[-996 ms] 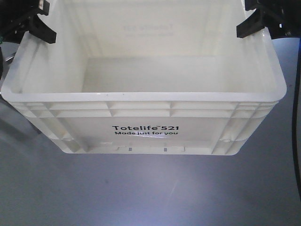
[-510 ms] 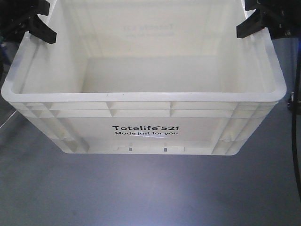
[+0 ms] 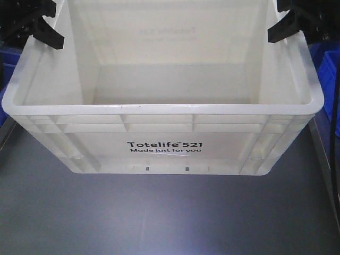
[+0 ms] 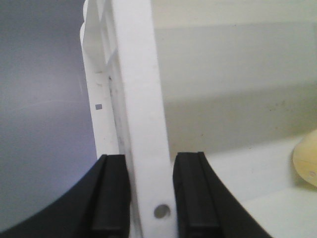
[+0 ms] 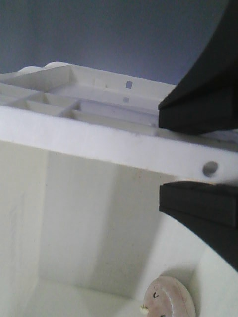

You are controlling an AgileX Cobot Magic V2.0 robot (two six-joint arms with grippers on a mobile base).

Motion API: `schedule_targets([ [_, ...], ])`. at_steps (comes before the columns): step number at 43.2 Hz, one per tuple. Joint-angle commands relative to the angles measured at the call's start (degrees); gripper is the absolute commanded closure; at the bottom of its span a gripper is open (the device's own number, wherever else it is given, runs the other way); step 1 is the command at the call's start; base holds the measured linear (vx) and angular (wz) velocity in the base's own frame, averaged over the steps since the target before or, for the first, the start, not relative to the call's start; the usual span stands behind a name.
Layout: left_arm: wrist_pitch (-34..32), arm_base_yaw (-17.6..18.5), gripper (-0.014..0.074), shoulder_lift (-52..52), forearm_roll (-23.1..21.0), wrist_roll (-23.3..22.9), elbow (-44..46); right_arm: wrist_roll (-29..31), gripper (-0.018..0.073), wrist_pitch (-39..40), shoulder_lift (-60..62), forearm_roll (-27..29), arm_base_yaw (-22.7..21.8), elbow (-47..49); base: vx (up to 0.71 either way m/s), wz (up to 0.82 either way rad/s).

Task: Place moving items into box and shelve
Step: 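Hold the tote by its rims with both grippers while driving toward the blue-bin rack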

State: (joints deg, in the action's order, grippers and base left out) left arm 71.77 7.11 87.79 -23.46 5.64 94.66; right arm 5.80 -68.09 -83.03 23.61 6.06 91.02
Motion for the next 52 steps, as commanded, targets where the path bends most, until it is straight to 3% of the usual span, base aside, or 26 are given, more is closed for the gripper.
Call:
schedule_targets([
  [1, -4.1, 2.2, 0.0600, -3.3, -18.1, -0.1, 2.9, 1.2, 0.0559, 5.2, 2.5, 16.5, 1.5, 2.5, 0.37, -0.26],
  [52, -4.1, 2.2, 0.0600, -3.3, -18.1, -0.1, 2.9, 1.2, 0.0559, 5.2, 2.5, 16.5, 1.5, 2.5, 0.43, -0.15],
])
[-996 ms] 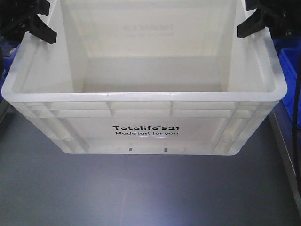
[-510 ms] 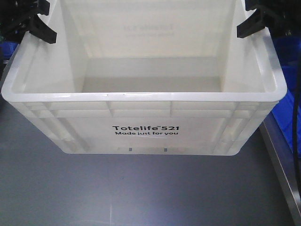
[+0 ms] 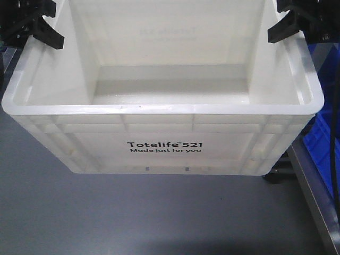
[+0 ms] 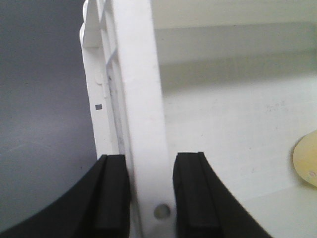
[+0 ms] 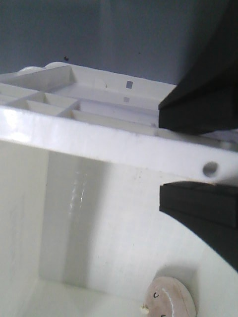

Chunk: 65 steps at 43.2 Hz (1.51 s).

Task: Place moving items into box and shelve
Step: 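Hold the tote by its rims with both grippers while driving toward the blue-bin rack, then keep the tote gripped with both grippers as the base turns along the rack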

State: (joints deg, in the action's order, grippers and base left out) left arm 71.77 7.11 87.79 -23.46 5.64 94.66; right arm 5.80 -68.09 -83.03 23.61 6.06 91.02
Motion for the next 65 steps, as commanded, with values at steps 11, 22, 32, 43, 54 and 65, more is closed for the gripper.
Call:
schedule_targets([
  [11, -4.1, 2.2, 0.0600, -3.3, -18.1, -0.1, 2.9, 1.2, 0.0559, 5.2, 2.5, 16.5, 1.5, 2.5, 0.47, -0.03],
  [22, -4.1, 2.2, 0.0600, -3.3, -18.1, -0.1, 2.9, 1.2, 0.0559, 5.2, 2.5, 16.5, 1.5, 2.5, 0.47, -0.01],
  [32, -4.1, 2.2, 0.0600, -3.3, -18.1, -0.1, 2.9, 1.2, 0.0559, 5.2, 2.5, 16.5, 1.5, 2.5, 0.46, 0.00],
  [43, -4.1, 2.2, 0.0600, -3.3, -18.1, -0.1, 2.9, 1.2, 0.0559, 5.2, 2.5, 16.5, 1.5, 2.5, 0.46, -0.01],
  [54, -4.1, 2.2, 0.0600, -3.3, -18.1, -0.1, 2.9, 1.2, 0.0559, 5.2, 2.5, 16.5, 1.5, 2.5, 0.45, -0.02],
  [65, -4.1, 2.2, 0.0600, -3.3, -18.1, -0.1, 2.9, 1.2, 0.0559, 5.2, 2.5, 16.5, 1.5, 2.5, 0.45, 0.05],
])
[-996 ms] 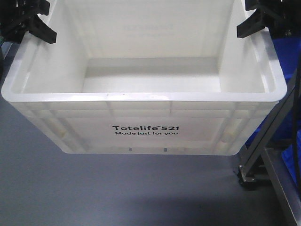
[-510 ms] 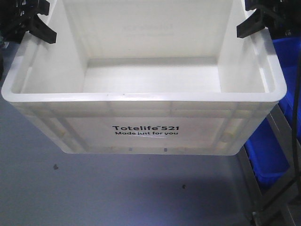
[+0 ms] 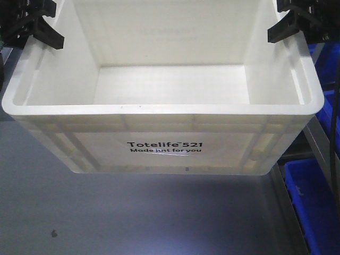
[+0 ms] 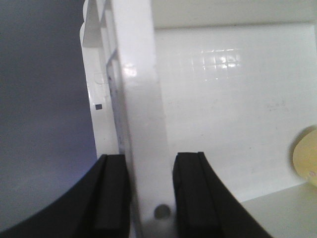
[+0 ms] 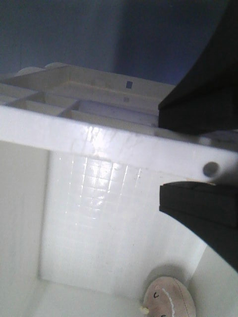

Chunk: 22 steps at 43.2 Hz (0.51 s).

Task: Place moving items into box and shelve
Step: 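Keep the tote gripped with both grippers as the base turns along the rack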

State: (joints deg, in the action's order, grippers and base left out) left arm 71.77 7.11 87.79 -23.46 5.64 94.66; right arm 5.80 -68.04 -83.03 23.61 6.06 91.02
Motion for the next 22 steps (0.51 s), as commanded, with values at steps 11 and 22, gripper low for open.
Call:
schedule_targets([
  [11, -4.1, 2.2, 0.0600, -3.3, -18.1, -0.1, 2.9, 1.2, 0.0559, 5.2, 2.5, 16.5, 1.5, 2.5, 0.45, 0.11],
  [22, -4.1, 2.2, 0.0600, -3.3, -18.1, -0.1, 2.9, 1.2, 0.0559, 5.2, 2.5, 16.5, 1.5, 2.5, 0.44, 0.13],
])
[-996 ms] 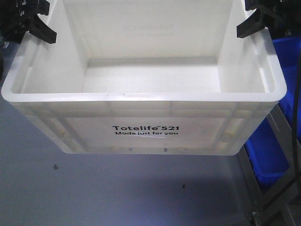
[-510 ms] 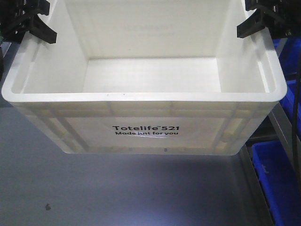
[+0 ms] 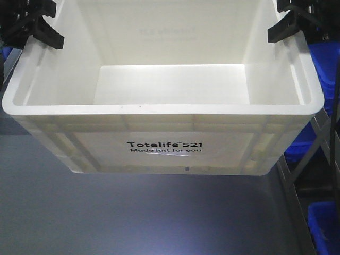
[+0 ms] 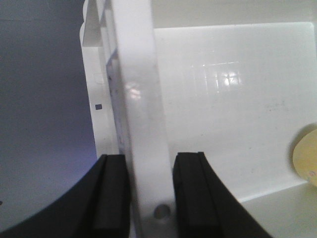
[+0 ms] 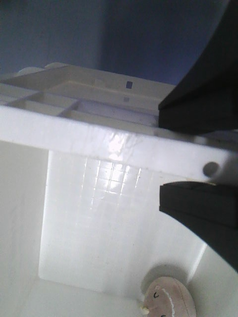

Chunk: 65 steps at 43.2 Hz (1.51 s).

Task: Place moving items into box and shelve
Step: 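Keep the tote gripped with both grippers as the base turns along the rack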

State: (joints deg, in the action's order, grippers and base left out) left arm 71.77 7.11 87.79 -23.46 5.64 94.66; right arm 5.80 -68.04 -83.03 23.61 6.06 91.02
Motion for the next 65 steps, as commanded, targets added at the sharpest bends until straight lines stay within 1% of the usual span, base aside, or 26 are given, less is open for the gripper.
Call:
schedule_targets([
  [1, -4.1, 2.2, 0.0600, -3.3, -18.1, -0.1, 2.9, 1.2, 0.0559, 5.2, 2.5, 16.5, 1.5, 2.5, 0.44, 0.13],
  [15, -4.1, 2.2, 0.0600, -3.3, -18.1, -0.1, 2.9, 1.2, 0.0559, 5.2, 2.5, 16.5, 1.5, 2.5, 0.42, 0.25],
  [30, -4.1, 2.2, 0.0600, -3.3, -18.1, -0.1, 2.9, 1.2, 0.0559, 5.2, 2.5, 16.5, 1.5, 2.5, 0.36, 0.40],
  [65, -4.1, 2.2, 0.0600, -3.3, -18.1, -0.1, 2.9, 1.2, 0.0559, 5.2, 2.5, 16.5, 1.5, 2.5, 0.24, 0.61],
])
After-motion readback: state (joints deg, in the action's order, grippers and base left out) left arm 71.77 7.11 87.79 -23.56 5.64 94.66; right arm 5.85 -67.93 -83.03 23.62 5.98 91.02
